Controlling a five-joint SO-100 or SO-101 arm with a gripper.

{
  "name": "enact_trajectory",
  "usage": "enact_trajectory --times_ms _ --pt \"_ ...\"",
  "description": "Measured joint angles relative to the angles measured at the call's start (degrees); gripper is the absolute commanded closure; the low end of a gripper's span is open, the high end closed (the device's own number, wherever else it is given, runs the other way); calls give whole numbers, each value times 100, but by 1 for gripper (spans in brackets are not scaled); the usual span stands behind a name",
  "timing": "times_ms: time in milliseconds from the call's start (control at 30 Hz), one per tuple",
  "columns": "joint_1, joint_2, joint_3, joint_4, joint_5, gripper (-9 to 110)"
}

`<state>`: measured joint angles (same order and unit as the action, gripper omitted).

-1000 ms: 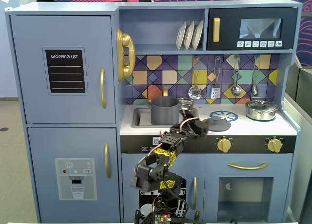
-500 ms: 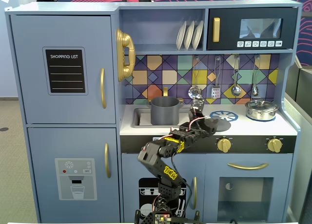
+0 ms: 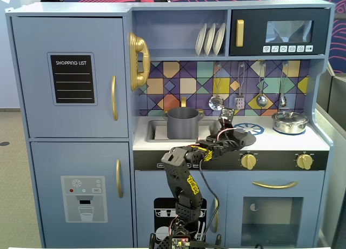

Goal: Pick up the lid from the counter and put it on the gray recipient

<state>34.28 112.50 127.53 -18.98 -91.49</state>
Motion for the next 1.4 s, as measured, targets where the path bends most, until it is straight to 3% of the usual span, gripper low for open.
enact_trajectory --times_ms 300,467,1033,1400 --pt "0 -606 -492 0 114 89" --pt "0 -729 -598 -35 141 101" --pt "9 -809 -967 -185 149 101" --pt "-624 -510 -2971 1371 149 102"
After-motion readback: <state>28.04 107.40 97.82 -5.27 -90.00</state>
